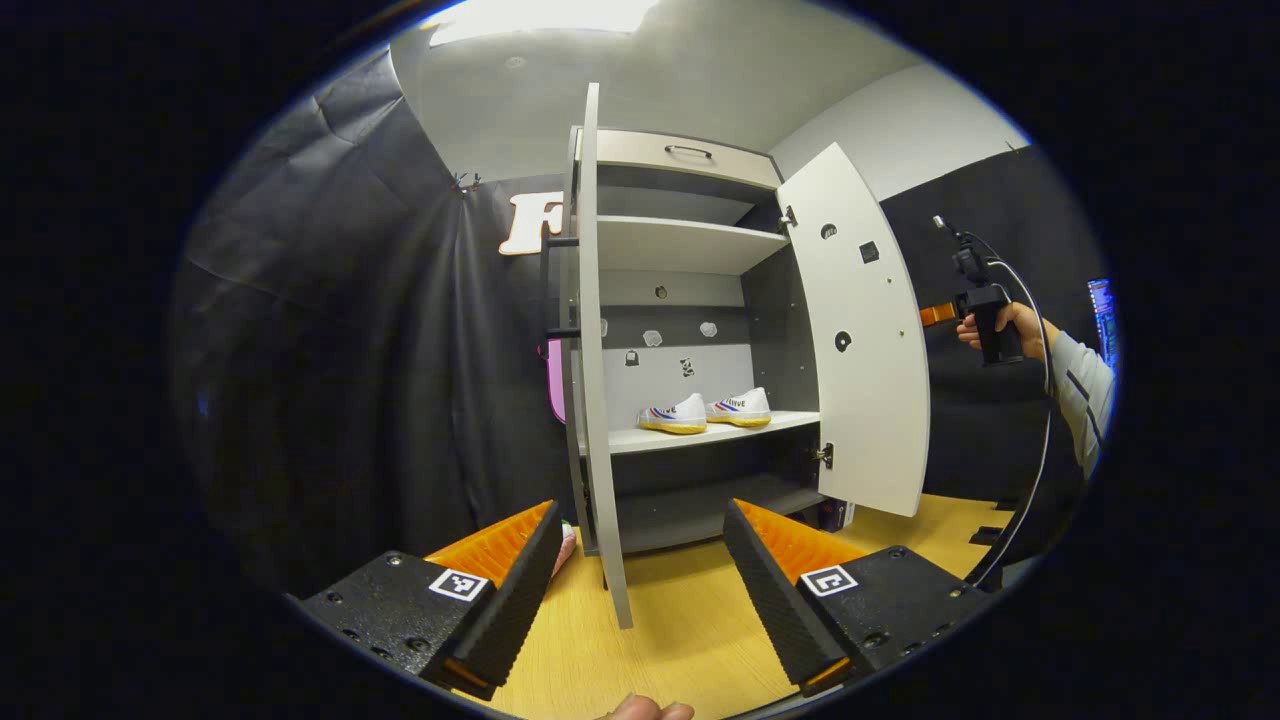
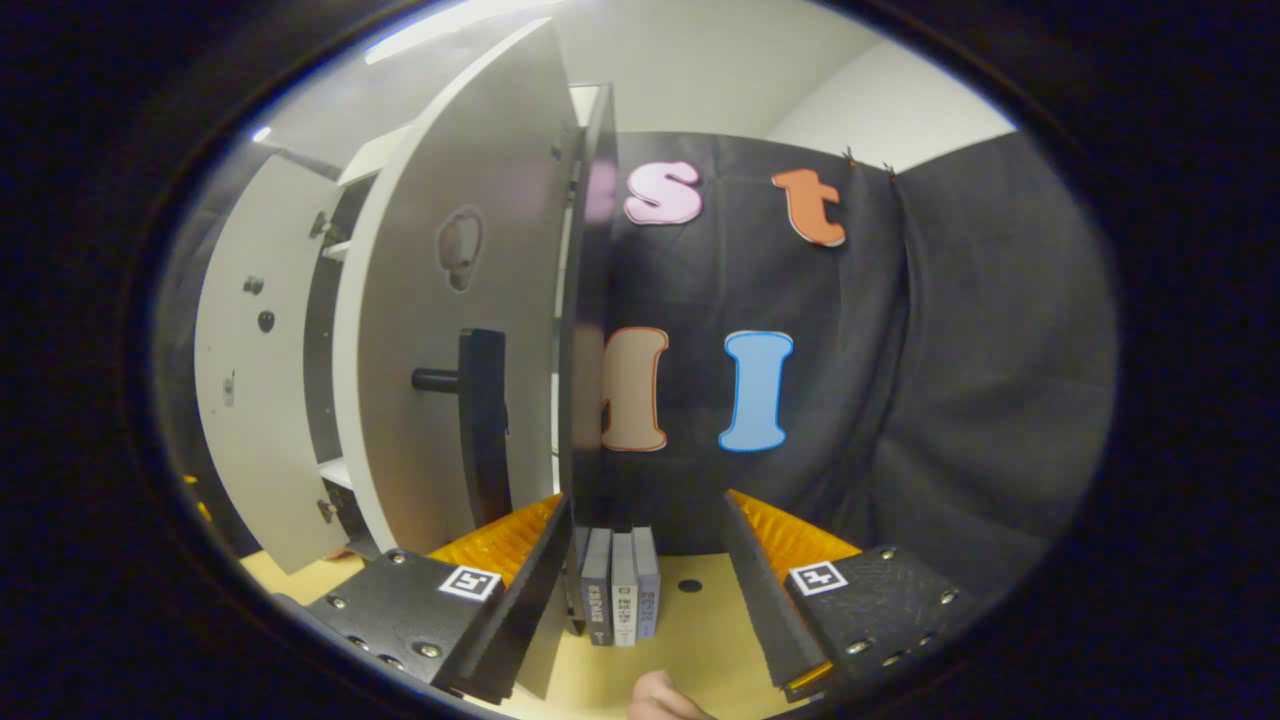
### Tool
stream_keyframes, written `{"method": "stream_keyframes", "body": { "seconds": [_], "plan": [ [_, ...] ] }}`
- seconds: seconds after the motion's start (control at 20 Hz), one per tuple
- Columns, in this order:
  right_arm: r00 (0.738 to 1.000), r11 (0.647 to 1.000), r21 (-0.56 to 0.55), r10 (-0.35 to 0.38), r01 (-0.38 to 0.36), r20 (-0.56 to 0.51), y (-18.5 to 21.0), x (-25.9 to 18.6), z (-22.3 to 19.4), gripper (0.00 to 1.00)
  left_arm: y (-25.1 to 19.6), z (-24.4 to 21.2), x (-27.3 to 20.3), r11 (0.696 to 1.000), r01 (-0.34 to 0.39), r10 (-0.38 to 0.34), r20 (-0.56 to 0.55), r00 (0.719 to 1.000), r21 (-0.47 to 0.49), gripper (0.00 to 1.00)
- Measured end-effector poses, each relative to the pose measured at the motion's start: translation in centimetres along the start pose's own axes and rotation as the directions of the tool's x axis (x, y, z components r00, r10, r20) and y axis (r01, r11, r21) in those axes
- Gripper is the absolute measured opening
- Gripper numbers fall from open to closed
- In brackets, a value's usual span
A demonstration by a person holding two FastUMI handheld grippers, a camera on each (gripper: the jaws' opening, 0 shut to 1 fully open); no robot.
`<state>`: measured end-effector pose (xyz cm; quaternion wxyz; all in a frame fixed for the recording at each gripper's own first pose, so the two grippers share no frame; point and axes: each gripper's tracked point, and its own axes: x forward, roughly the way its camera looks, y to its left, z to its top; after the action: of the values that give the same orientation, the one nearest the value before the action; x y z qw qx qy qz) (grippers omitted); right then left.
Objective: Grab one shoe with the right hand and put it into the shoe cabinet, grab the other shoe with the left hand and put it into the shoe cabinet; then close the right door with the right hand and the left door with the left hand.
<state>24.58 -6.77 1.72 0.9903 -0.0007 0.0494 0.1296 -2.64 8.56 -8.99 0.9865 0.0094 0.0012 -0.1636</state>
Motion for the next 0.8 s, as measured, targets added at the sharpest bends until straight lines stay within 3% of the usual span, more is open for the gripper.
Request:
{"method": "stream_keyframes", "body": {
  "seconds": [0.15, 0.45, 0.6, 0.8],
  "plan": [
    [0.998, 0.997, 0.056, 0.055, -0.054, -0.015, 3.5, 0.0, -0.6, 0.89, -0.3, -0.2, -0.6, 1.0, 0.005, -0.005, 0.001, 1.0, 0.007, 0.98],
    [1.0, 1.0, 0.011, -0.018, 0.017, 0.006, 6.9, 1.2, 0.3, 0.87, 1.5, -1.7, 0.4, 0.999, -0.033, 0.033, -0.057, 0.998, 0.007, 0.98],
    [1.0, 1.0, -0.016, -0.015, 0.016, 0.02, 9.0, 1.6, 0.5, 0.87, 3.0, -2.5, 0.4, 0.997, -0.07, 0.071, -0.087, 0.994, 0.011, 0.98],
    [1.0, 1.0, 0.028, -0.005, 0.005, 0.021, 12.0, 2.2, 0.3, 0.89, 4.3, -3.8, 0.6, 0.995, -0.095, 0.093, -0.131, 0.987, -0.009, 0.98]
  ]
}}
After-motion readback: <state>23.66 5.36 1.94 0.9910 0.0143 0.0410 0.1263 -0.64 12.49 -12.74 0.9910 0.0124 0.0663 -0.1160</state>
